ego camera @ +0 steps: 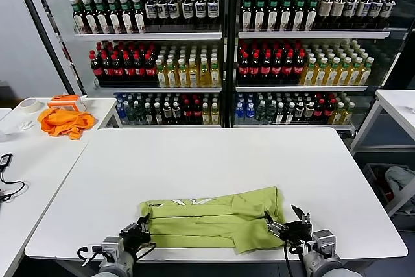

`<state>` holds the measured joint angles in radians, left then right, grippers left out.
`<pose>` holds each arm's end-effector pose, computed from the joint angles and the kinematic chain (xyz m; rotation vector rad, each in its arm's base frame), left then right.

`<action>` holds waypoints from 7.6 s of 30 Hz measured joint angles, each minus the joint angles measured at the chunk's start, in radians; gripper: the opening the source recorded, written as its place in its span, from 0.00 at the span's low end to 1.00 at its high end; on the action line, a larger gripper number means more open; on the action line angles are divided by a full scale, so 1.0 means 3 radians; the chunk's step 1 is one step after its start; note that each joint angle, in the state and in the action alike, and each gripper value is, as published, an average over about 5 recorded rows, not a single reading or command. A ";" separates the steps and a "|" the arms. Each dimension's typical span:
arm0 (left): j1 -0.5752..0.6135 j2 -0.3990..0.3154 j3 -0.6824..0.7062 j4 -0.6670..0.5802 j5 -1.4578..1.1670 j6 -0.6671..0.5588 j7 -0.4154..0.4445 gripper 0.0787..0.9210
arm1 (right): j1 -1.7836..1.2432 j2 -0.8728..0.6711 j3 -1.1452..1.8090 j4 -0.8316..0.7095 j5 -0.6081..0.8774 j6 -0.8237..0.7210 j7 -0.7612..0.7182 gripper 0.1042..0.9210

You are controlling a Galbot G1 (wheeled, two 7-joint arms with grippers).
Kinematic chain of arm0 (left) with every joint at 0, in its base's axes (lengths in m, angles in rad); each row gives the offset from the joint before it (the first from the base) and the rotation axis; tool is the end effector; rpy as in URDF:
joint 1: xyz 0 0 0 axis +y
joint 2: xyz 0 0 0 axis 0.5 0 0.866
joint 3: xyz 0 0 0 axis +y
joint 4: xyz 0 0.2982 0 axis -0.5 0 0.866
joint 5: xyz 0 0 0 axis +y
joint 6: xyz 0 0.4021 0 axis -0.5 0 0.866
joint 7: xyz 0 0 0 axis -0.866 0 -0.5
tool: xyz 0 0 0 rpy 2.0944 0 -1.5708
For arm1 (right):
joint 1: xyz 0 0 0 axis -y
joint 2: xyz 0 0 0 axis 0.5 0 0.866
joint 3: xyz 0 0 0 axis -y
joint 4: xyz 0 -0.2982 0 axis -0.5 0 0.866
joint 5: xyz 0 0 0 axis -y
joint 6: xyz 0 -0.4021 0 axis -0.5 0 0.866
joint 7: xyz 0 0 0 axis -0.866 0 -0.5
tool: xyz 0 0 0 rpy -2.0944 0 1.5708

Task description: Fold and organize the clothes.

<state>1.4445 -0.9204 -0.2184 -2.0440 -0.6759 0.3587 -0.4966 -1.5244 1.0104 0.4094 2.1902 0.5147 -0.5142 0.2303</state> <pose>0.2542 -0.0160 -0.2765 -0.0606 -2.5855 -0.0402 0.2546 -0.0028 -0.2157 0.2516 -2.6340 0.0994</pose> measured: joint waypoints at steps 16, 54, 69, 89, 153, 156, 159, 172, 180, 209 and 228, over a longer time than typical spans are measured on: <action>0.0321 0.0388 -0.1100 0.0091 0.0192 0.0180 0.0298 0.03 | 0.0161 0.0017 -0.0125 -0.0053 -0.0007 0.0006 0.0004 0.88; -0.0042 0.0195 -0.0920 -0.0684 -0.0988 0.0613 0.0472 0.03 | 0.0334 -0.0050 -0.0268 -0.0058 -0.0130 -0.0003 0.0012 0.88; -0.0546 -0.0055 -0.0316 -0.0431 -0.1108 0.0544 0.0610 0.22 | 0.0378 -0.0112 0.0094 0.0043 0.0048 -0.0016 -0.0012 0.88; -0.0153 -0.0026 -0.0835 -0.0154 -0.0565 0.0222 0.0909 0.87 | 0.0579 -0.0094 0.0113 -0.0096 0.0116 -0.0019 -0.0032 0.88; 0.0397 0.0549 -0.2110 0.0030 0.0200 0.0533 0.1176 0.03 | 0.0577 -0.0039 0.0013 -0.0034 0.0156 0.0033 0.0072 0.88; 0.0430 0.0663 -0.2291 -0.0074 -0.0132 0.0575 0.1117 0.03 | 0.0575 -0.0029 0.0015 -0.0038 0.0148 0.0035 0.0072 0.88; 0.0463 0.0635 -0.2317 -0.0269 -0.0408 0.0605 0.1085 0.03 | 0.0557 -0.0020 0.0030 -0.0048 0.0141 0.0038 0.0075 0.88; 0.0291 -0.0190 -0.1200 -0.0781 -0.0442 0.0563 0.1242 0.03 | 0.0547 -0.0074 0.0000 -0.0021 0.0158 0.0005 0.0127 0.88; 0.0044 -0.0482 -0.0729 -0.0730 -0.0417 0.0489 0.1239 0.03 | 0.0597 -0.0092 -0.0006 -0.0040 0.0158 -0.0003 0.0146 0.88; -0.0098 -0.0423 -0.1207 -0.0534 -0.0316 0.0155 0.1506 0.85 | 0.0930 0.0061 -0.0697 -0.0220 0.0547 -0.0162 0.0099 0.88; 0.0182 -0.0395 -0.1707 -0.0493 0.0036 0.0078 0.1552 0.88 | 0.1211 0.0285 -0.1417 -0.0632 0.0792 -0.0168 -0.0001 0.55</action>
<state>1.4991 -1.0387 -0.7304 -2.1918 -0.6650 0.3820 -0.0310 -1.1609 1.0960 -0.0157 2.0006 0.7523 -0.5646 0.2300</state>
